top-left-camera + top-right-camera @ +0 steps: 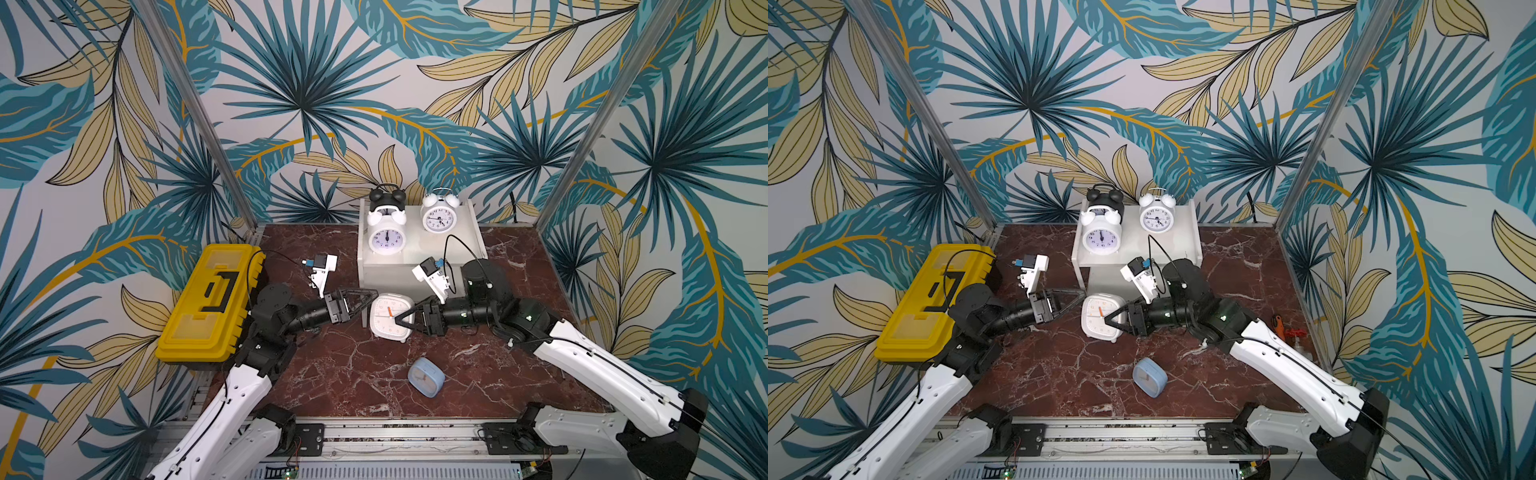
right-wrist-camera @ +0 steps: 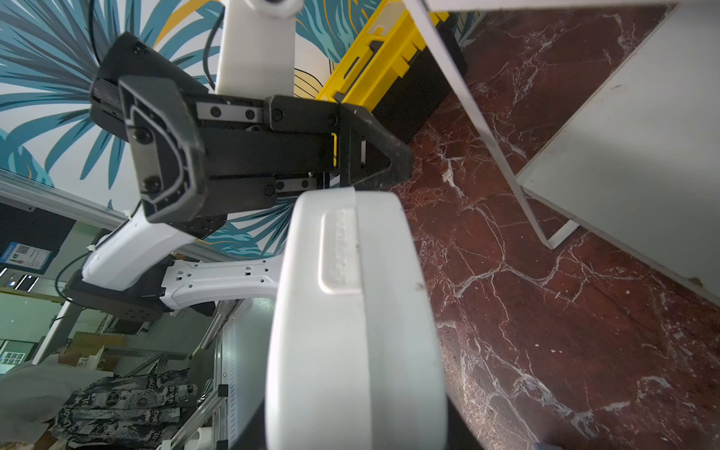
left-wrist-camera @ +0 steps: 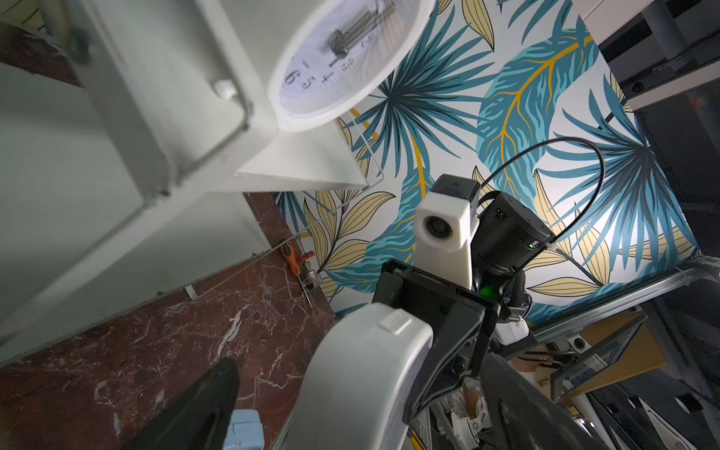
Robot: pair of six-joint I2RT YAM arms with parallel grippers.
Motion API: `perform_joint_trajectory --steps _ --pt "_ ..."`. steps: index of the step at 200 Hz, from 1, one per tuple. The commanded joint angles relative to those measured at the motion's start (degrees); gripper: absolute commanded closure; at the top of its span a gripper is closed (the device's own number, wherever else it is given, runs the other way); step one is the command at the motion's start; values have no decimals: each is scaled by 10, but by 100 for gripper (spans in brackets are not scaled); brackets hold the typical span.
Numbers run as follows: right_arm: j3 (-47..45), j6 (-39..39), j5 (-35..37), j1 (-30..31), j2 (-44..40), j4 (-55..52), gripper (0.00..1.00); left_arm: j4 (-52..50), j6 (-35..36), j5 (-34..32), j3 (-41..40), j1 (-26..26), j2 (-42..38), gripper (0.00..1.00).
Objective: Place the alarm clocks on the shelf by style
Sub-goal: Pick up the alarm from the center of the board.
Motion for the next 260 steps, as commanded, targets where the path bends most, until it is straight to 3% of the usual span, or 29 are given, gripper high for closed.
perform_joint_trajectory --steps 1,47,74,117,167,193,215,231,260 --pt "20 -28 -73 -16 4 0 71 -46 57 25 14 -1 -18 0" --pt "33 -19 -135 -37 13 23 71 -55 71 68 6 -1 -19 0" --pt "38 -3 -156 -38 22 44 71 23 27 95 -17 -1 -7 2" --pt "38 13 -153 -39 30 62 71 222 -91 136 -45 -1 21 30" --pt "24 40 -154 -39 31 99 70 244 -102 136 -51 0 20 63" --pt "15 56 -137 -39 23 127 56 246 -97 124 -51 0 19 72" --pt "-8 86 -96 -37 6 161 33 249 -89 101 -52 0 18 75" --pt "-54 124 -68 -36 -18 229 27 263 -89 83 -53 0 19 77" --pt "-106 158 -34 -27 -40 298 25 296 -102 70 -53 0 30 78"
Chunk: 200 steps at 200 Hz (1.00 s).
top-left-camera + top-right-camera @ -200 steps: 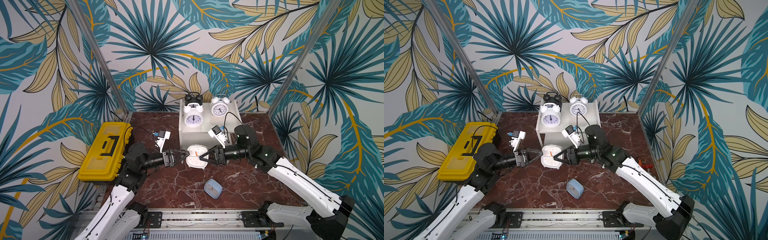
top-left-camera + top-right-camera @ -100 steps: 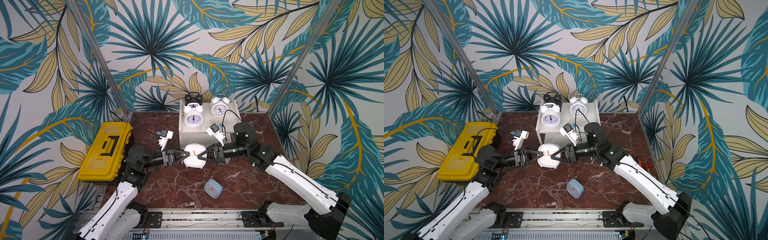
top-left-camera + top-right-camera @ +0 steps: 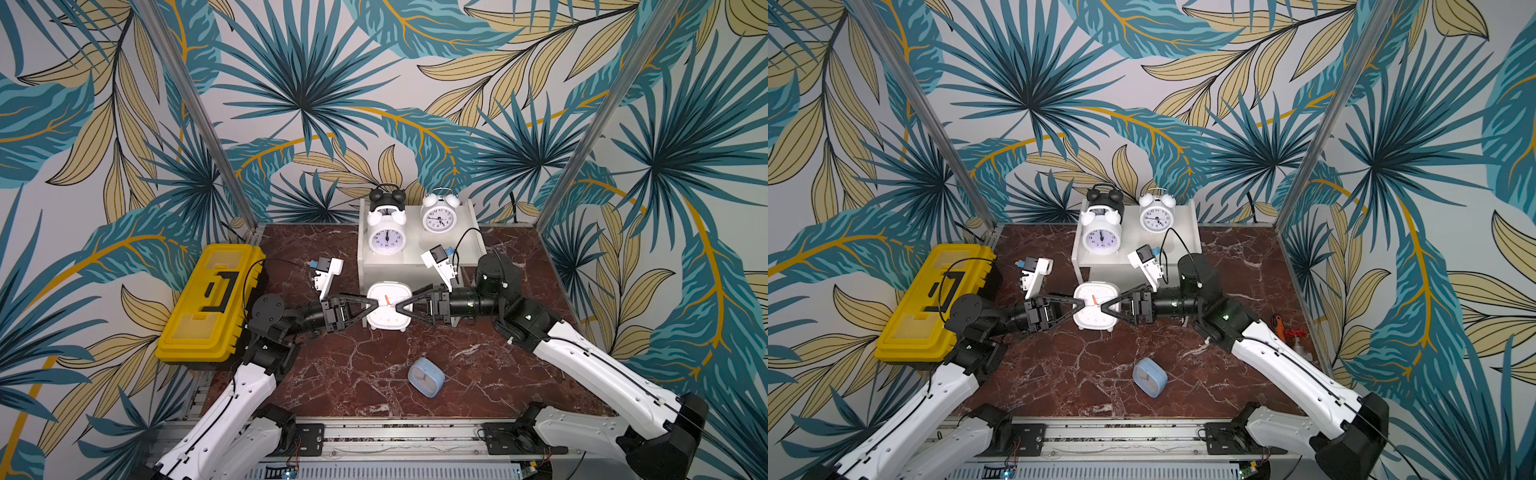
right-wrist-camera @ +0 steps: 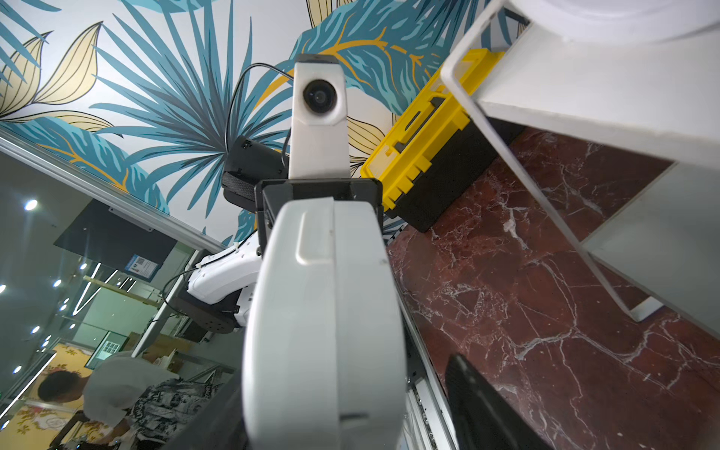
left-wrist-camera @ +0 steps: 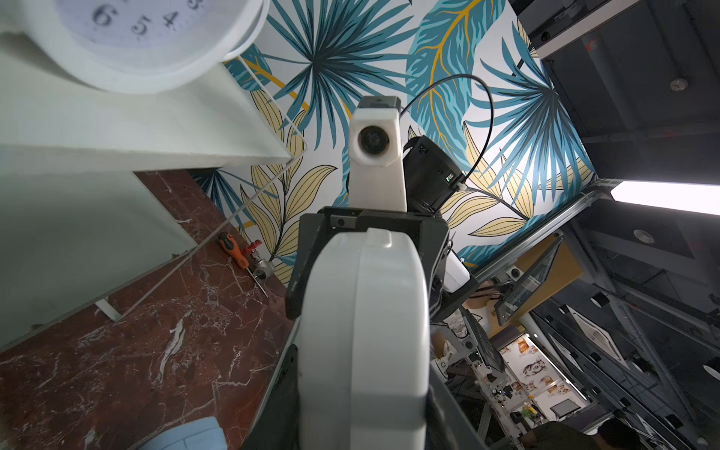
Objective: Place the alarm clocks on the shelf by style
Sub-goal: Pick up the alarm from the center of the board.
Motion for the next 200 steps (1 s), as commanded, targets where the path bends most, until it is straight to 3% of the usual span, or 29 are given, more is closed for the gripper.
perform_joint_trajectory --steps 1,27,54,62,77,88,112,138,200 --pt "-33 42 43 8 -17 91 25 60 -8 -24 -6 -1 4 78" --pt "-53 44 68 17 -28 106 29 66 -11 -23 -4 -1 15 79" --pt "-60 52 74 22 -29 126 57 65 -7 -25 -7 0 18 76" --pt "-59 53 73 23 -27 130 61 62 -5 -28 -7 1 18 69" --pt "-56 50 75 26 -27 129 67 51 1 -34 -5 1 17 36" --pt "-54 44 84 26 -31 127 68 46 3 -37 -4 1 17 19" --pt "-49 26 133 27 -44 124 68 15 16 -44 -5 2 10 4" --pt "-43 22 163 26 -31 149 67 3 24 -38 -7 2 5 5" --pt "-28 56 126 26 8 189 68 4 44 -40 14 3 4 35"
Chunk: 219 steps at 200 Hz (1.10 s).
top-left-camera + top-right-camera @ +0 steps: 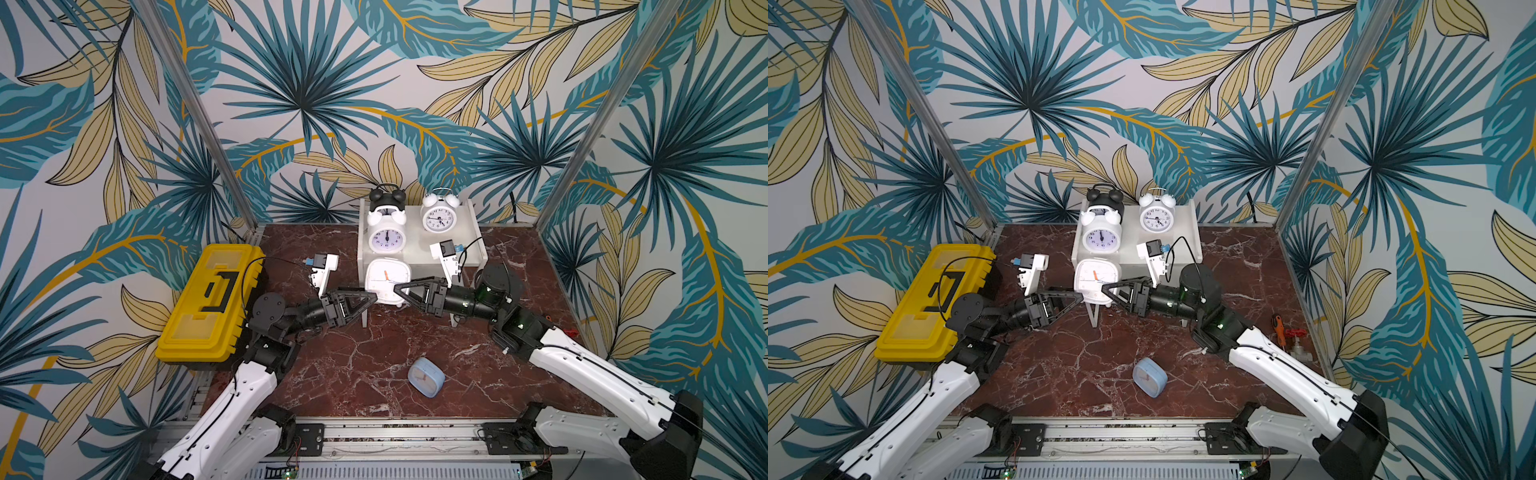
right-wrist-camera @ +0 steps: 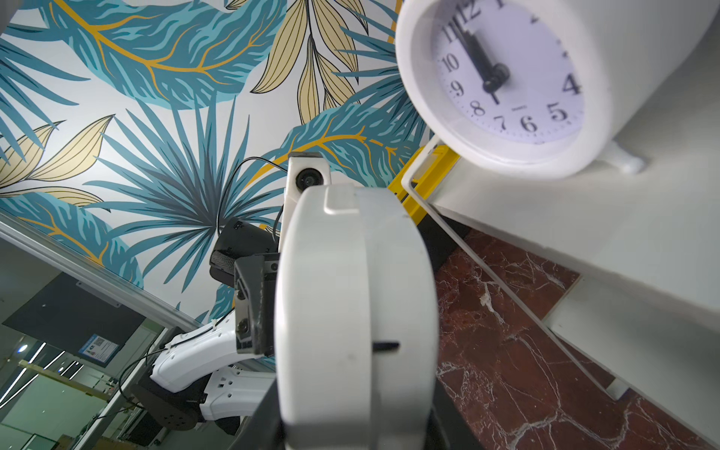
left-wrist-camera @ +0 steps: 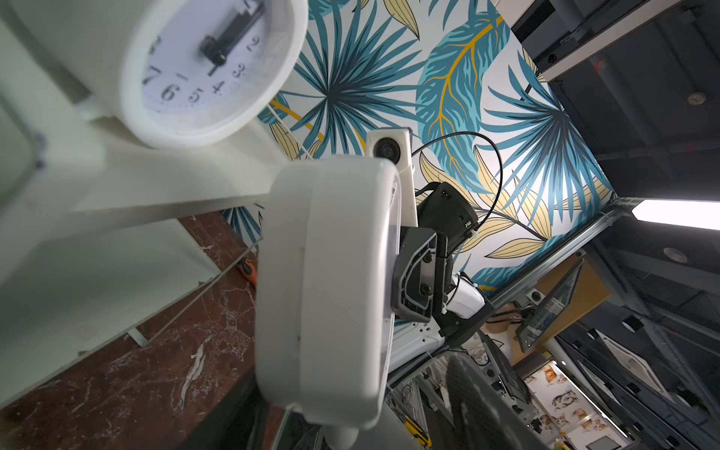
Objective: Place the alarm clocks on the shelf by style
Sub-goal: Pick up the alarm from the center of the board.
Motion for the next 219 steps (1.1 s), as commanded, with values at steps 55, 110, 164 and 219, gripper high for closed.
perform_joint_trajectory --steps 55,110,164,219 --pt "1 8 4 3 -17 19 61 64 -9 -5 14 13 9 69" --pt "1 -34 46 2 -50 -53 31 87 -28 3 13 18 11 76" --pt "18 -51 30 3 -43 -77 38 91 -33 17 16 20 12 76" --pt "27 -47 5 3 -24 -71 51 92 -32 26 16 20 13 77"
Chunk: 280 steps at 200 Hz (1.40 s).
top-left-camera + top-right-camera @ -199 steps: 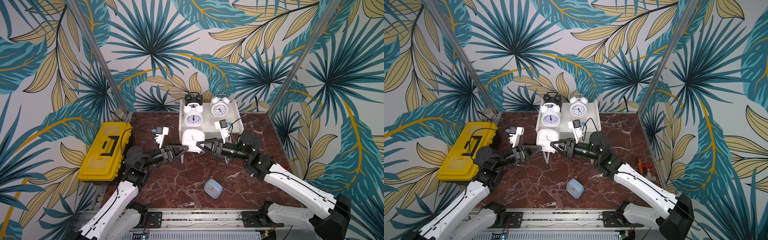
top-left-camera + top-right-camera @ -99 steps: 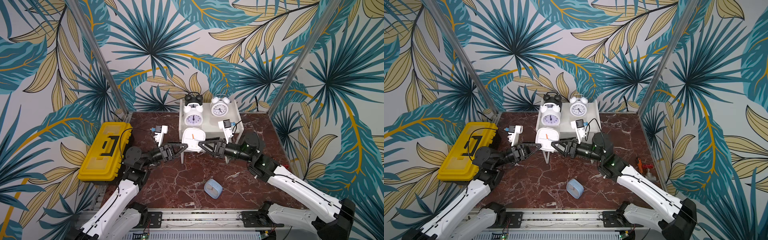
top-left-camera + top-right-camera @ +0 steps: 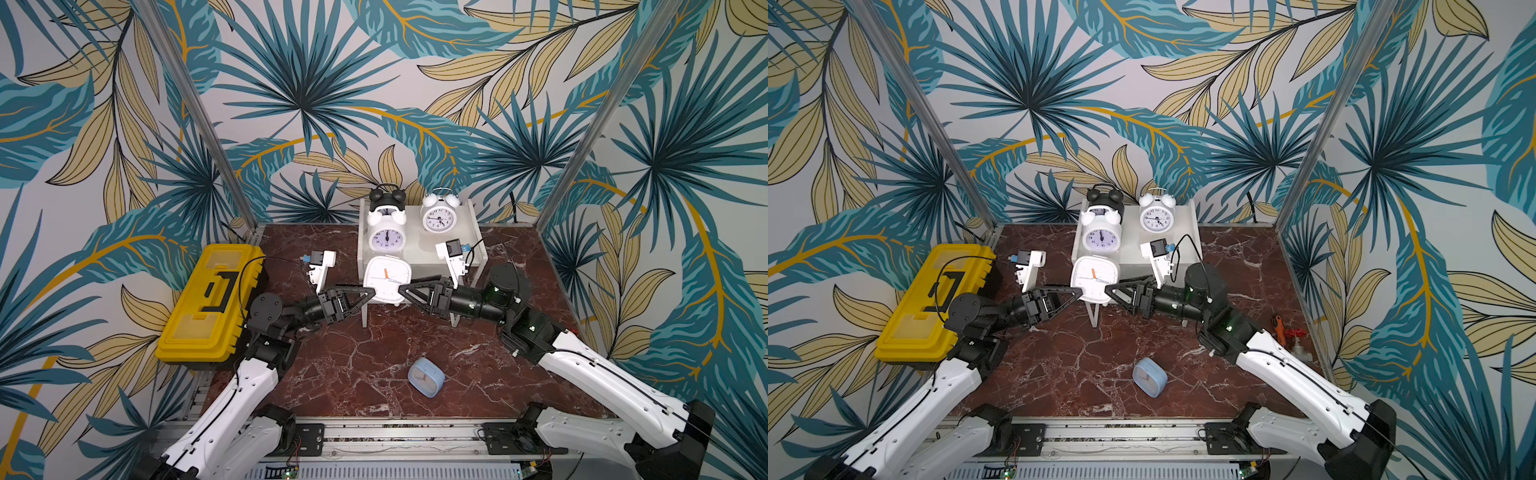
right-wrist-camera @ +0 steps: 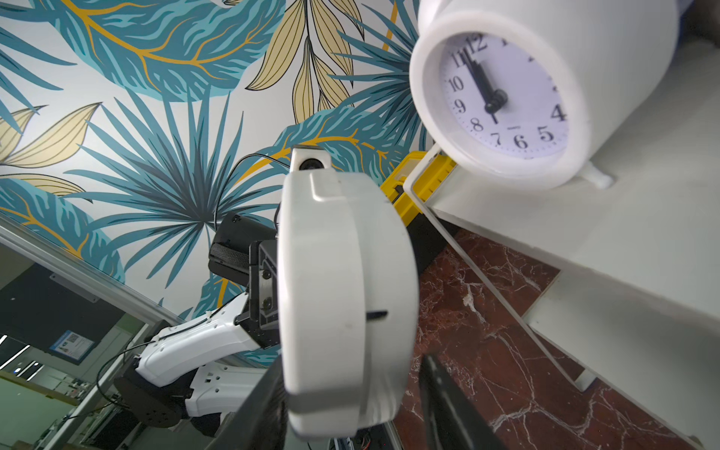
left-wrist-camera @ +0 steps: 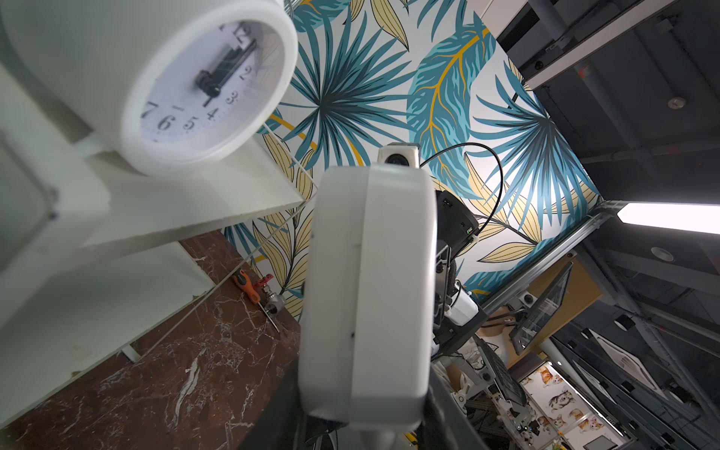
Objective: Place the alarm clocks on the shelf by style
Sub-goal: Pick up the alarm from the center of the board.
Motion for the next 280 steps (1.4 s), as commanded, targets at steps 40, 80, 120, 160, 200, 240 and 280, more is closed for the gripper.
perform_joint_trajectory --steps 40,80,120,160,200,240,280 --pt "8 -2 -33 2 9 5 62 25 6 13 15 3 -3 76" --pt "16 -35 -16 14 2 -28 74 -3 19 3 16 7 -3 51" --pt "11 -100 59 24 -18 -86 75 -68 42 6 33 23 -8 21" --pt "-54 -186 230 37 -42 -87 76 -361 180 -81 69 61 -75 14" --pt "-110 -234 327 60 -18 21 77 -459 211 -119 82 64 -93 16" --pt "-122 -292 425 110 38 108 77 -478 199 -171 71 65 -117 18" --pt "-154 -313 492 121 88 206 78 -495 187 -231 54 66 -142 19"
